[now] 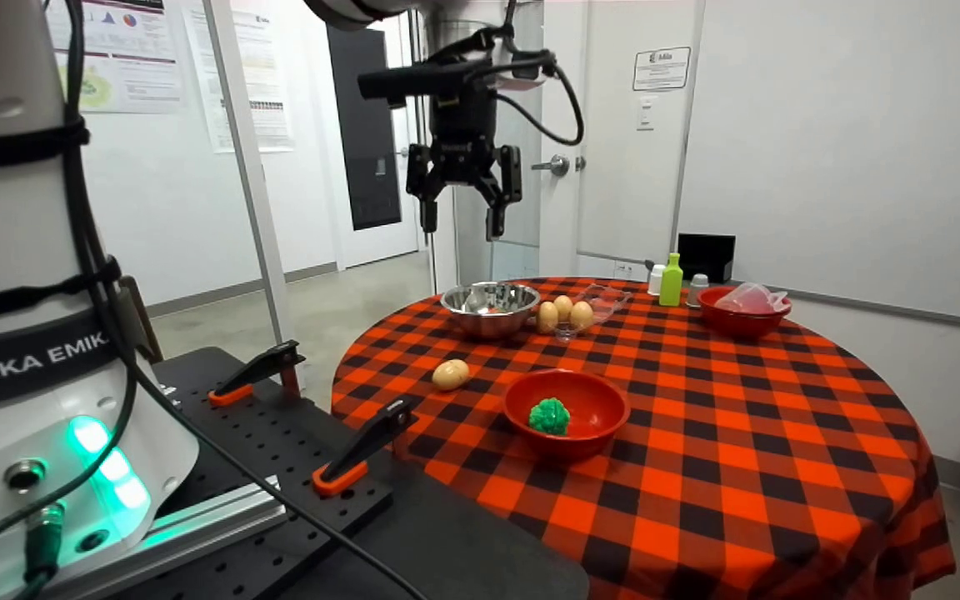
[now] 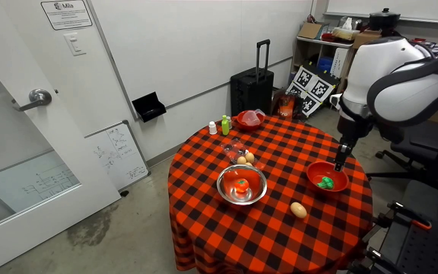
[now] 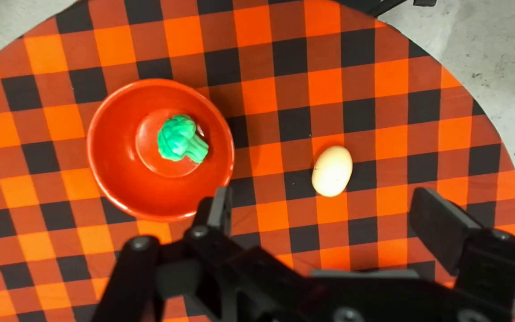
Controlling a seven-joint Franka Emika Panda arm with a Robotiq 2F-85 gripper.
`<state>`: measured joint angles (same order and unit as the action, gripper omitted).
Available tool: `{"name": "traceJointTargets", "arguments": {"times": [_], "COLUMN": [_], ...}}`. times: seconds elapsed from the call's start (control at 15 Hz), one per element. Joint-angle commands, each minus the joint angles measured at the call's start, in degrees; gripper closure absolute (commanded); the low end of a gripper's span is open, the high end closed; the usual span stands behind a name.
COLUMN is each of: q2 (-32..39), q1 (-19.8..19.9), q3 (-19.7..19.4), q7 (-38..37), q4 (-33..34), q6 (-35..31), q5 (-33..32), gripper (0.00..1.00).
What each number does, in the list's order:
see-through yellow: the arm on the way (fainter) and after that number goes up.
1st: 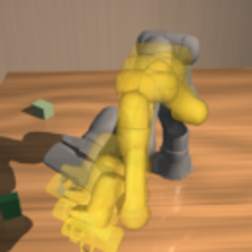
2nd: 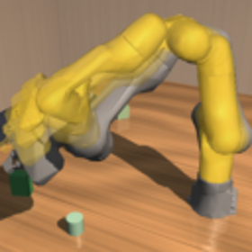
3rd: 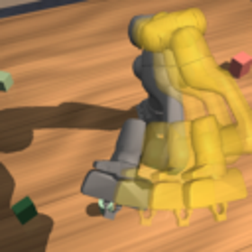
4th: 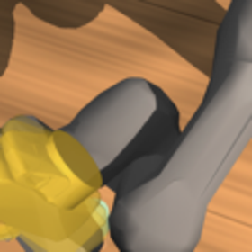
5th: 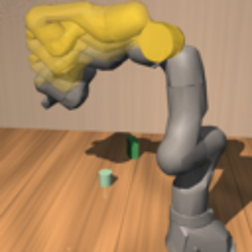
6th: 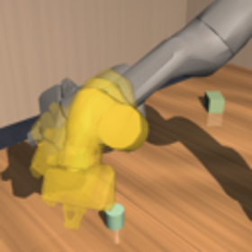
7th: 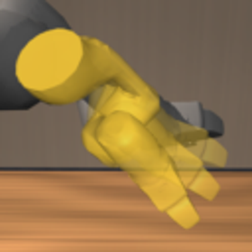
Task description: Put the egg in the silver bowl
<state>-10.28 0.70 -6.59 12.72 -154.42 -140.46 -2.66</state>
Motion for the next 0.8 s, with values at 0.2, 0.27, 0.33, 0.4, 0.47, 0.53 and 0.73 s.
{"name": "traceJointTargets", "arguments": {"times": [0.2,0.27,0.33,0.4,0.47,0.53,0.73], "q2": [14.03,16.29,18.31,20.58,22.45,24.69,30.13], "q1": [-2.07,-1.94,-1.69,-1.38,-0.93,-0.41,1.43], "q3": [3.63,4.42,5.26,6.28,7.25,8.52,11.51], "q7": [2.17,2.15,2.82,3.41,3.82,4.61,5.61], "q4": [2.88,3.49,4.11,4.99,5.83,6.94,10.33], "q6": [-10.87,-12.33,-13.63,-14.61,-15.16,-15.73,-16.15], "q5": [8.31,9.07,9.98,11.12,11.82,12.87,13.7], "gripper": [0.0,0.0,0.0,0.0,0.0,0.0,0.0]}}
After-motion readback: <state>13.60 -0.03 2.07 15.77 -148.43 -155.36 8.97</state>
